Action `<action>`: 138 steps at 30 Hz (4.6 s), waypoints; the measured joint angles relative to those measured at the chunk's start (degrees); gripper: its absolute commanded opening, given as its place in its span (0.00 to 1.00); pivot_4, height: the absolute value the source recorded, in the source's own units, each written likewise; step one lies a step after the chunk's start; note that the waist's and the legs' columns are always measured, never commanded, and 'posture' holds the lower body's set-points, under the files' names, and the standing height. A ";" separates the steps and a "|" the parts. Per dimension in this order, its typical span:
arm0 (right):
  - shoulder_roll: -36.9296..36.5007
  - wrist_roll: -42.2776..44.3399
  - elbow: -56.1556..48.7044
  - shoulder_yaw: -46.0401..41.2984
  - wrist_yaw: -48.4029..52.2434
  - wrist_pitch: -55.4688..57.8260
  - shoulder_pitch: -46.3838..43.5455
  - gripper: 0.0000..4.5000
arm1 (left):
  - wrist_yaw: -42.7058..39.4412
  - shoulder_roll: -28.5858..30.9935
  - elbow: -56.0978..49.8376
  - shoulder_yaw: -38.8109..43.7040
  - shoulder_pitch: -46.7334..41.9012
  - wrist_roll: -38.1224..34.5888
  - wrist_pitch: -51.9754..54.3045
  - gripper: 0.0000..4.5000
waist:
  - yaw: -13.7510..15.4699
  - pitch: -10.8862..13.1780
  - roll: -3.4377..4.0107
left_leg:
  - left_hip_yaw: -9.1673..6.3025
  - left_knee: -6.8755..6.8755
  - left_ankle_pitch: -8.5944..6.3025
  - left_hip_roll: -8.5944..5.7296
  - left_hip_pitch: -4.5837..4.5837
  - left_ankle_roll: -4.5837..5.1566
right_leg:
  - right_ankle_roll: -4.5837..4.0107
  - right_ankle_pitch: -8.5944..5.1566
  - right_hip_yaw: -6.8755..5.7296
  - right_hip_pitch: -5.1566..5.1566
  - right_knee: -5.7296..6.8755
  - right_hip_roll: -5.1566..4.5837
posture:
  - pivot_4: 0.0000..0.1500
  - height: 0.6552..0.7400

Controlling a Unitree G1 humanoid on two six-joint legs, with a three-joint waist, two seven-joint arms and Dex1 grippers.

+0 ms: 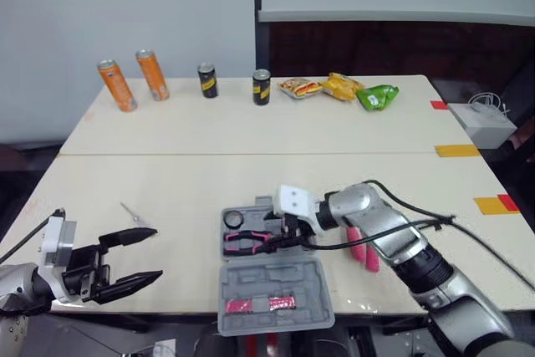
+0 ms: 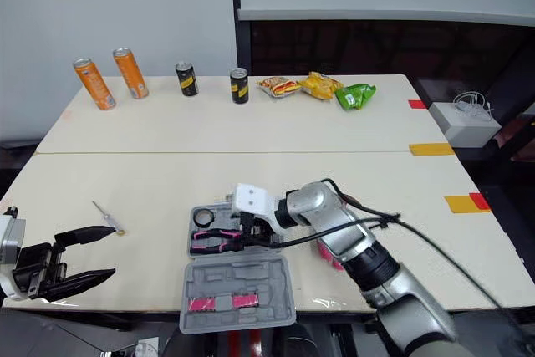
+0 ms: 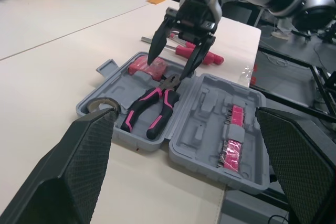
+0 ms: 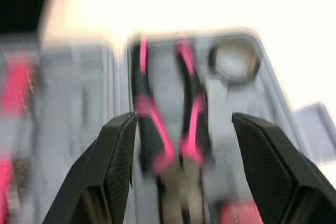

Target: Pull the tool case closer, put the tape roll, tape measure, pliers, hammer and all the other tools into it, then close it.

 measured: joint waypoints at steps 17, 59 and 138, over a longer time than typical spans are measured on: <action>5.99 1.32 7.13 -5.54 -5.07 -9.91 9.62 0.01 | 1.88 -1.52 -0.98 -1.47 0.15 0.00 -0.66 1.00 | -0.04 -0.01 -0.01 | -0.01 0.00 0.01 0.00 0.03 0.01 | -0.03 0.02 0.00 0.03 -0.05 0.01 | 1.00 1.00; 9.47 -14.91 25.43 5.63 -5.25 -18.58 1.65 0.01 | 3.54 -2.13 0.81 -4.23 0.08 1.87 -2.02 1.00 | -1.25 -2.77 -0.33 | -0.88 -1.89 -0.17 -0.96 3.28 -0.19 | 0.56 -0.53 0.23 2.37 -1.74 0.01 | 1.00 1.00; -21.77 13.22 -15.18 -27.20 -1.65 -8.97 31.81 0.81 | 14.04 -0.62 1.15 -7.53 1.26 7.28 -1.18 0.81 | 0.16 -1.25 0.07 | -0.68 -1.33 -1.35 0.56 1.42 -0.96 | -0.46 -0.29 0.03 1.00 -1.75 1.40 | 1.00 1.00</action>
